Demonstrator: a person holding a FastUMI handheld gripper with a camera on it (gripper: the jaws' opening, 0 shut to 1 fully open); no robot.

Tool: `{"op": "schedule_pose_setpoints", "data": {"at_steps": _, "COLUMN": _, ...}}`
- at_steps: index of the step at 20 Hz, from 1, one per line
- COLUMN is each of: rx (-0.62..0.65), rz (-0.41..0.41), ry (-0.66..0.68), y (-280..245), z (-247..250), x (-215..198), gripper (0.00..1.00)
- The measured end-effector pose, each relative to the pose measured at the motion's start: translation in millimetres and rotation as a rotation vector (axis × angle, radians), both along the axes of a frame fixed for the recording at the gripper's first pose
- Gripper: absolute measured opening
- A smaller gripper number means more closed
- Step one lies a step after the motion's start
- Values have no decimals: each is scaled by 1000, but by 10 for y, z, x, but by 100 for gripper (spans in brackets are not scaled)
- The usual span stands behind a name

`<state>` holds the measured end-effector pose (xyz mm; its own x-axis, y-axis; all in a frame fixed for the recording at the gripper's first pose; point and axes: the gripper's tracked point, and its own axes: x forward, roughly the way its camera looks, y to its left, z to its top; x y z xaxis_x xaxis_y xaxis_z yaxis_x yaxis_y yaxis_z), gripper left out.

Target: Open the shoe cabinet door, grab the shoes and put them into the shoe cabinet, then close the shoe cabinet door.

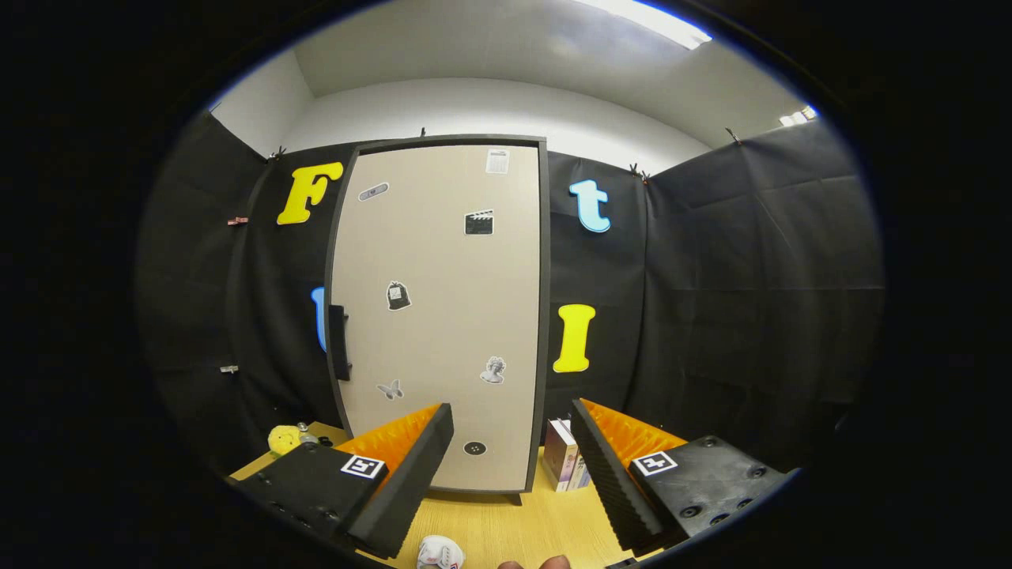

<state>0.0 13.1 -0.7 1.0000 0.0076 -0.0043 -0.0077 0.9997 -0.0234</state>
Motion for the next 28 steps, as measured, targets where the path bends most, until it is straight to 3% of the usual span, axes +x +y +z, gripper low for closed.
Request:
{"op": "schedule_pose_setpoints", "data": {"at_steps": 12, "rx": -2, "rz": 11, "ry": 0, "y": 247, "z": 20, "x": 130, "gripper": 98}}
{"op": "schedule_pose_setpoints", "data": {"at_steps": 19, "rx": 53, "rz": 107, "ry": -28, "y": 1110, "z": 126, "x": 554, "gripper": 98}}
{"op": "schedule_pose_setpoints", "data": {"at_steps": 28, "rx": 69, "rz": 191, "ry": -9, "y": 2176, "z": -144, "x": 1223, "gripper": 98}}
